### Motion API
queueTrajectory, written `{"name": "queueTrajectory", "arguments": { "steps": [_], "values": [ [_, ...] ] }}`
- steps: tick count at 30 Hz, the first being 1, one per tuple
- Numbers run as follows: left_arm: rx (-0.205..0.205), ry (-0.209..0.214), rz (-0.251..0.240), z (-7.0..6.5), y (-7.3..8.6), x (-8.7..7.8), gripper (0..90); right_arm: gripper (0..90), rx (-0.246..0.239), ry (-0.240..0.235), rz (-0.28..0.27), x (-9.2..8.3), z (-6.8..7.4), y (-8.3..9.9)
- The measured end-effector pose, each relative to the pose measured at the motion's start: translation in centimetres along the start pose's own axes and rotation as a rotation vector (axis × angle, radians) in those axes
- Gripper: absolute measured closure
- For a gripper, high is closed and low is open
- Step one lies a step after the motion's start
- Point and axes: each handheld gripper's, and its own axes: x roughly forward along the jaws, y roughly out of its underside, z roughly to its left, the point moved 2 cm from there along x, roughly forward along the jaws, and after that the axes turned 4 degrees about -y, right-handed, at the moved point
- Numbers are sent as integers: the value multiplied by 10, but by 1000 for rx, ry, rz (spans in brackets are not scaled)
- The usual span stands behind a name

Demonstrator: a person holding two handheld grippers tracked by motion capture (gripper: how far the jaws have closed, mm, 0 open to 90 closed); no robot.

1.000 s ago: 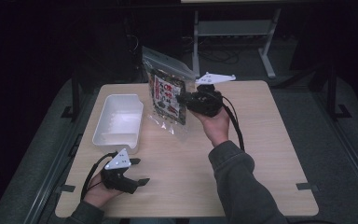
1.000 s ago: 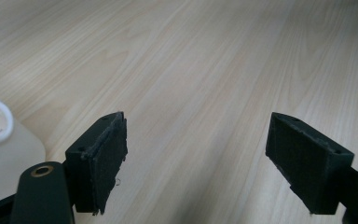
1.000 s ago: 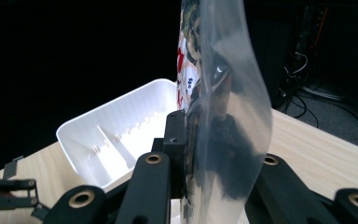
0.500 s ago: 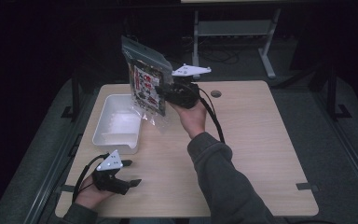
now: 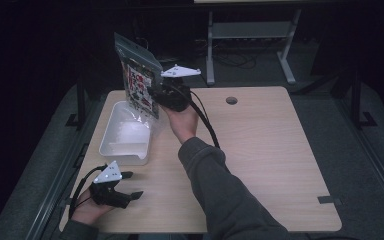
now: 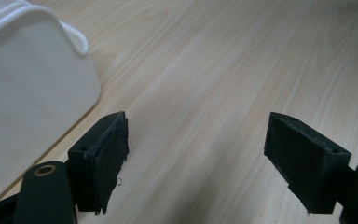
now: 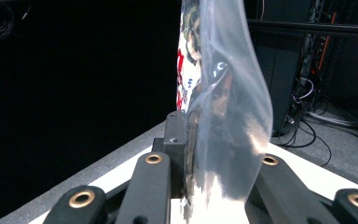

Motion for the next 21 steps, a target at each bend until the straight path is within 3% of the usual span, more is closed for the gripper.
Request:
{"name": "queueTrajectory", "arguments": {
  "steps": [12,21],
  "values": [
    [3,-10,7,4,3,-2,208,755,34,10,-3,38,8,7],
    [2,-19,10,5,4,-2,207,755,42,34,-11,49,11,13]
  ]
}}
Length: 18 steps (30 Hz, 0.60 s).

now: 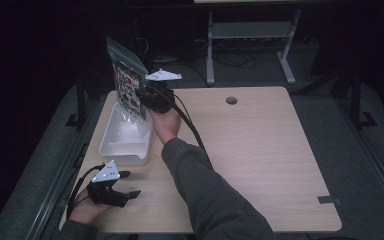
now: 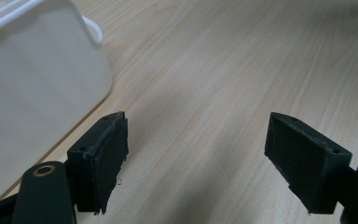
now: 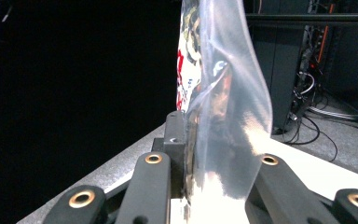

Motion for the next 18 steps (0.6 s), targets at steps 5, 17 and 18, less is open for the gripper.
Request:
{"name": "queueTrajectory", "arguments": {
  "steps": [5,17,18],
  "values": [
    [-2,-5,3,1,0,0,206,755,-1,23,7,8,3,7],
    [10,0,7,0,0,0,205,755,-15,60,52,30,6,29],
    [11,-1,7,0,0,0,205,755,-14,61,55,31,6,31]
  ]
}}
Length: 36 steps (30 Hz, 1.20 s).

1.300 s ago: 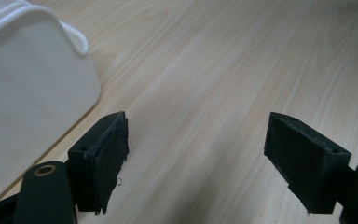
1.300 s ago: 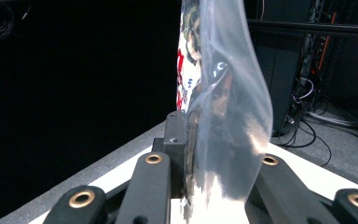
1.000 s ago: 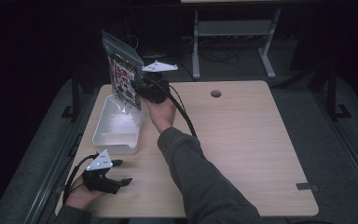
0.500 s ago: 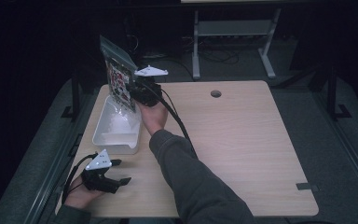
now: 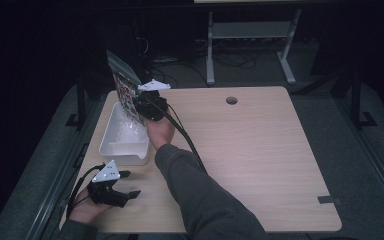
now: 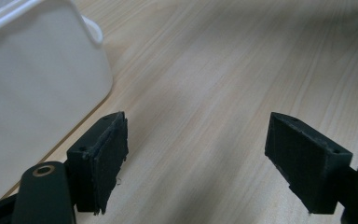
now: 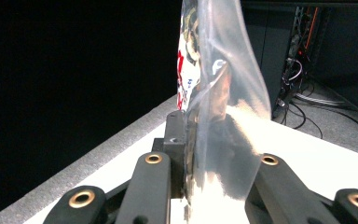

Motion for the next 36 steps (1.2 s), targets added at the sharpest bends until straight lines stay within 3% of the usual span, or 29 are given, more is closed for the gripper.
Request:
{"name": "queueTrajectory", "arguments": {
  "steps": [19,28,32,36],
  "values": [
    [13,6,9,-1,0,1,205,754,20,25,35,23,7,24],
    [11,7,11,-1,-1,2,205,741,-45,38,113,18,4,30],
    [15,7,14,-1,-1,3,205,735,-97,50,148,13,3,31],
    [13,5,13,-1,-1,3,205,742,-48,92,131,10,4,35]
  ]
}}
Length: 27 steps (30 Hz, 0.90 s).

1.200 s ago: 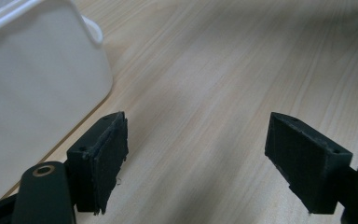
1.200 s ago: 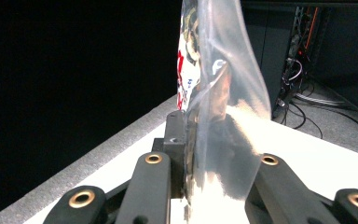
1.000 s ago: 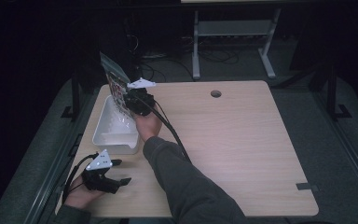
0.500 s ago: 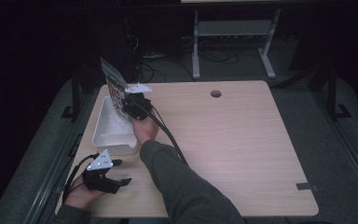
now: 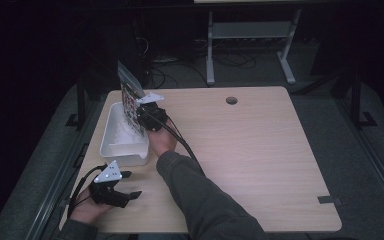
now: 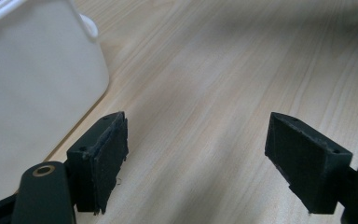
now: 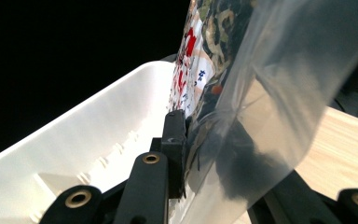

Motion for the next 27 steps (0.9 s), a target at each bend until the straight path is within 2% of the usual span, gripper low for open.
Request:
{"name": "queueTrajectory", "arguments": {
  "steps": [5,8,12,15,18,23,27],
  "values": [
    [3,0,2,0,0,0,205,745,35,65,-7,-5,4,3],
    [3,-2,3,0,0,1,205,745,62,88,-12,-7,3,5],
    [4,-3,4,-1,0,1,205,747,113,99,-21,-9,1,8],
    [6,-2,3,-1,0,1,205,747,113,100,-25,-9,4,7],
    [5,-1,1,-1,-1,1,204,740,108,90,-24,-8,2,7],
    [4,10,-4,-2,-2,2,201,708,107,34,-18,-9,-5,5],
    [-7,21,-19,-4,-4,3,199,579,113,-30,-22,-11,-11,5]
  ]
}}
